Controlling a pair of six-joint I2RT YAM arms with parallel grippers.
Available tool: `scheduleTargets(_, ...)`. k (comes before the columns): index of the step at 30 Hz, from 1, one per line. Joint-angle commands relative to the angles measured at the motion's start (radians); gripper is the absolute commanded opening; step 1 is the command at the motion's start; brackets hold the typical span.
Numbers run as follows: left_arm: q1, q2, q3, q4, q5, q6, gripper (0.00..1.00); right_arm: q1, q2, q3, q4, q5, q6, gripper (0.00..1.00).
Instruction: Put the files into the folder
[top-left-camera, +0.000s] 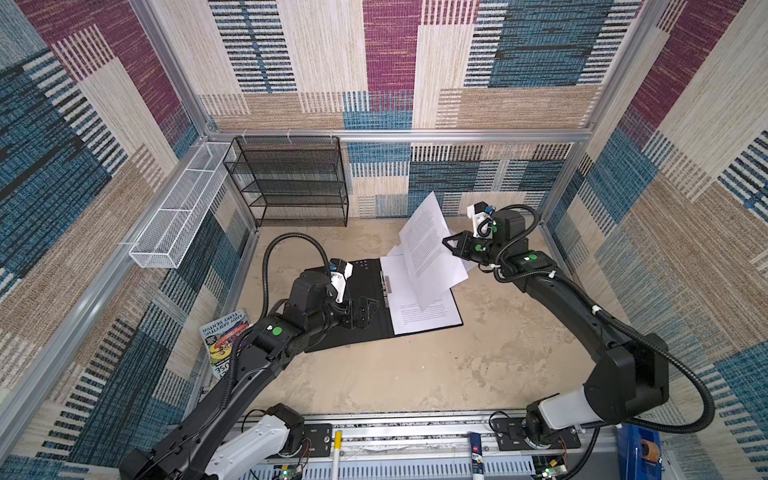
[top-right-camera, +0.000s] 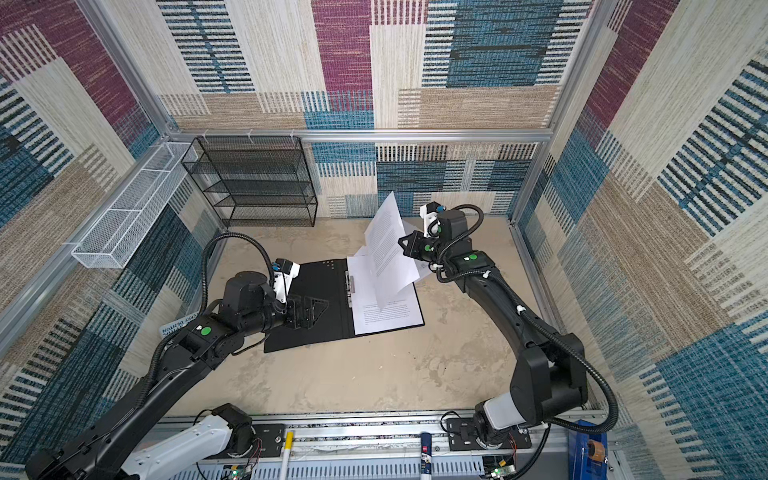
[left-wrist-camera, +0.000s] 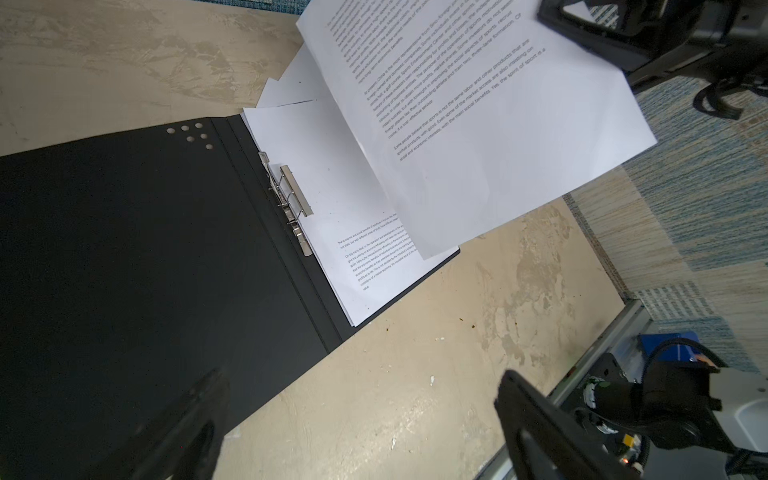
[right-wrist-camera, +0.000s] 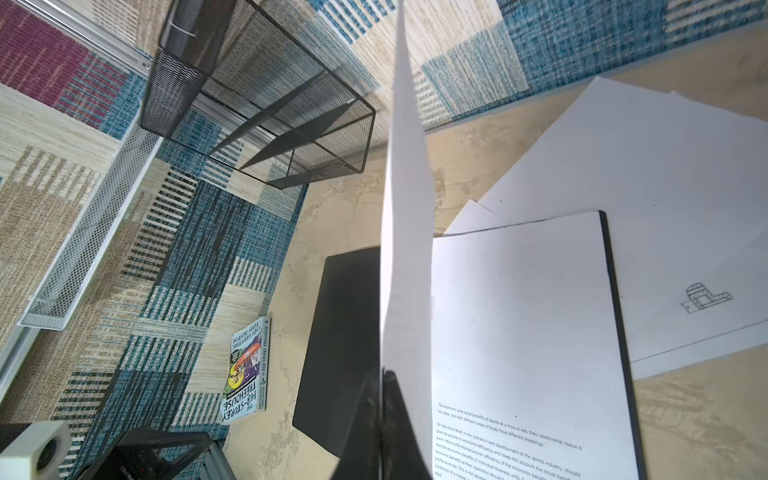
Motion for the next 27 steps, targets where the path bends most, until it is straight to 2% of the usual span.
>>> scheduleTargets(1,0.006,0.043,0.029,-0.015,0.087,0.054,0.99,-0.014,0.042,-0.026,0.078,-0.031,-0.013,0.0)
scheduleTargets(4,0.008,0.098,0.064,-0.075,0.12,0.071,0.99,-0.046,0.099,-0.066,0.1,-0.048,-0.043,0.0)
scheduleTargets(6,0.01,0.123,0.08,-0.115,0.097,0.074,0.99,-0.067,0.143,-0.097,0.112,-0.056,-0.069,0.0)
scheduleTargets(8,0.016,0.136,0.083,-0.13,0.111,0.079,0.99,-0.076,0.189,-0.112,0.101,-0.03,-0.105,0.0)
scheduleTargets(21,0.101,0.109,0.003,0.023,0.322,0.028,0.99,-0.073,0.281,-0.135,0.152,-0.001,-0.104,0.0)
scheduleTargets(27,0.114,0.123,-0.002,0.043,0.355,0.026,0.99,-0.059,0.31,-0.129,0.168,0.001,-0.076,0.0)
